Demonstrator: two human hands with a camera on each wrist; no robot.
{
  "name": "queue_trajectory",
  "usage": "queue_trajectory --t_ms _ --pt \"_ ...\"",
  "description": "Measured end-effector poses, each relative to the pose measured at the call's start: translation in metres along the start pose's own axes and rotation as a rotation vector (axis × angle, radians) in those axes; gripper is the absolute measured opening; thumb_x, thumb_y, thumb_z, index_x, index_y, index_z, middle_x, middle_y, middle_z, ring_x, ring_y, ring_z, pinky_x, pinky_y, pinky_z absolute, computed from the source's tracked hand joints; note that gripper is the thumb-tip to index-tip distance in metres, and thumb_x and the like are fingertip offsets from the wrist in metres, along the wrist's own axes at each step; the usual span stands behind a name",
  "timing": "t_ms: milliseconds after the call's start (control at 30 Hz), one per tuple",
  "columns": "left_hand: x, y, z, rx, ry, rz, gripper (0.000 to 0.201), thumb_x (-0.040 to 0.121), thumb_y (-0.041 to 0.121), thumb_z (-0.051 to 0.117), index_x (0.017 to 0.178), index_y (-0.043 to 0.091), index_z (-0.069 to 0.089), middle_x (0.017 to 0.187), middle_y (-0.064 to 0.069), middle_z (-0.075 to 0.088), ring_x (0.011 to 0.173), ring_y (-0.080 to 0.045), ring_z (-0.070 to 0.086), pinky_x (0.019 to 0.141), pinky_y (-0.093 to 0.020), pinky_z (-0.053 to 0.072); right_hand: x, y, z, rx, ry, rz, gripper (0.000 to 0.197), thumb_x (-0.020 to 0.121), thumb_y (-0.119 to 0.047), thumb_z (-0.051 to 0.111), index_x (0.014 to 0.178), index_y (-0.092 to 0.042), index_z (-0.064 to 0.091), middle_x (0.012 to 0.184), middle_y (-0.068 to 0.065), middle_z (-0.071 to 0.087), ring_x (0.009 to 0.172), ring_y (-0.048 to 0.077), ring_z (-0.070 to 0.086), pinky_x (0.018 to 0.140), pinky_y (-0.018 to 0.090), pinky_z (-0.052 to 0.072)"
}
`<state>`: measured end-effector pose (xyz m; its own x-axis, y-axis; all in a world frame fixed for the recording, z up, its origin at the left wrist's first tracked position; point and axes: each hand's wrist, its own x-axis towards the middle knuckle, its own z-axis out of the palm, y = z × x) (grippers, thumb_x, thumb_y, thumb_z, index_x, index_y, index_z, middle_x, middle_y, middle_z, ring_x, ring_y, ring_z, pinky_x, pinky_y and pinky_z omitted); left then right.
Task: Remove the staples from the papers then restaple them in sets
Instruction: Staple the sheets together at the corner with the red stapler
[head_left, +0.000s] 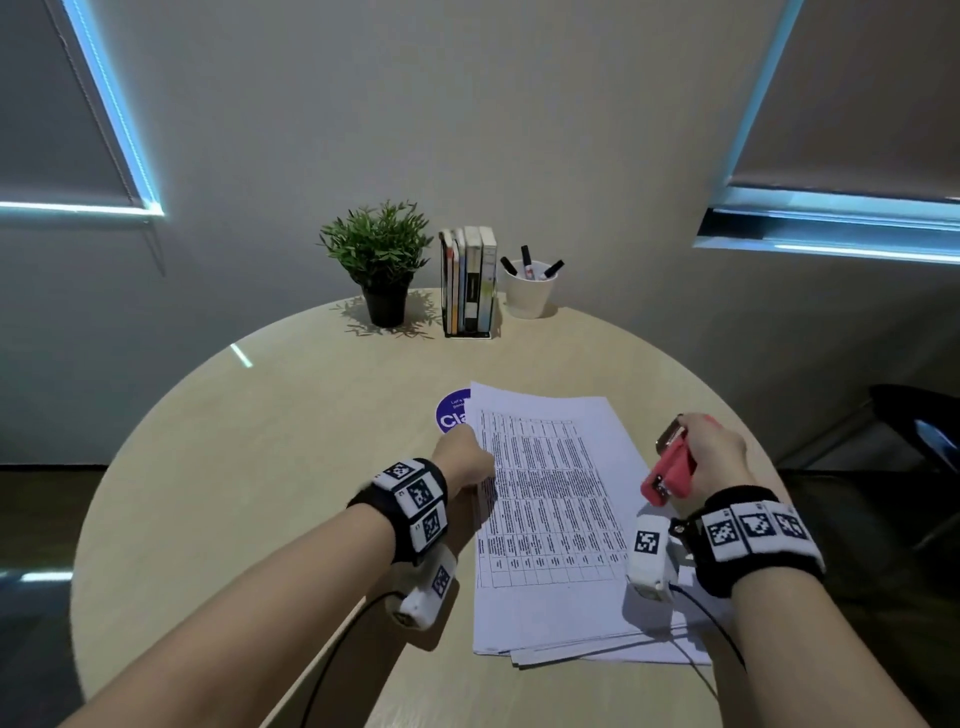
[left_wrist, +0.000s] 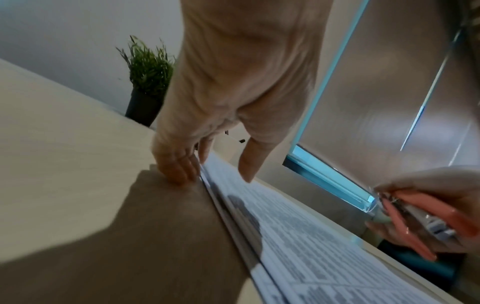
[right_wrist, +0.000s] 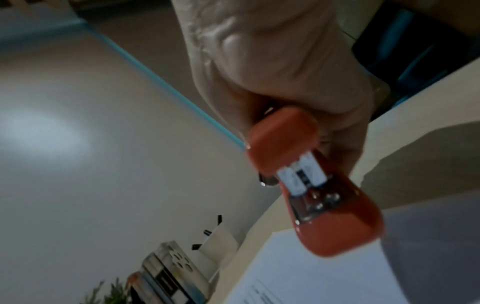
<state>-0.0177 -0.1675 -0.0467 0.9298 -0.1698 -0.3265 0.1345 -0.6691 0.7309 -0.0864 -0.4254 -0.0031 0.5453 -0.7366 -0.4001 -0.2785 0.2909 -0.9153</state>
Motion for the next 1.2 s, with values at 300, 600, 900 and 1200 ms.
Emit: queue_trajectory --t_ms 300,600,900,1200 --pt "-0.026 -0.012 -0.024 -0.358 -0.292 0.030 0.031 0.095 -0.004 0.049 0.125 0.002 0.053 0.125 -0.008 0.061 0.117 -0.025 0.056 0.100 -0.036 0.043 -0.017 0.011 0.002 -0.465 -0.186 0.058 0.018 0.093 -0.017 0.058 0.093 0.001 0.057 0.072 0.022 0.060 0.057 0.031 0.060 0.053 0.032 0.051" --pt "-0.025 -0.018 -0.024 -0.352 -0.368 0.046 0.050 0.092 0.001 0.056 0.139 0.011 0.042 0.140 -0.008 0.052 0.128 -0.028 0.048 0.109 -0.040 0.036 -0.058 0.015 0.021 -0.628 -0.257 -0.046 0.013 0.093 -0.011 0.053 0.089 0.001 0.056 0.081 0.022 0.063 0.059 0.030 0.062 0.054 0.034 0.053" --pt "-0.056 -0.009 -0.051 -0.271 -0.312 0.252 0.062 0.083 0.031 0.073 0.134 0.007 0.046 0.118 -0.010 0.062 0.101 -0.019 0.063 0.076 -0.029 0.051 -0.117 0.002 0.098 -0.452 -0.533 -0.037 0.033 0.101 -0.038 0.049 0.099 -0.006 0.056 0.085 0.014 0.063 0.070 0.025 0.060 0.062 0.035 0.051" --pt "-0.052 -0.034 -0.100 -0.390 -0.170 0.133 0.042 0.077 0.009 0.078 0.111 -0.006 0.059 0.093 -0.017 0.066 0.077 -0.025 0.067 0.073 -0.047 0.060 -0.149 0.028 0.181 -0.414 -0.853 0.188 0.046 0.103 -0.045 0.039 0.099 -0.003 0.057 0.079 0.011 0.058 0.064 0.020 0.055 0.044 0.029 0.049"
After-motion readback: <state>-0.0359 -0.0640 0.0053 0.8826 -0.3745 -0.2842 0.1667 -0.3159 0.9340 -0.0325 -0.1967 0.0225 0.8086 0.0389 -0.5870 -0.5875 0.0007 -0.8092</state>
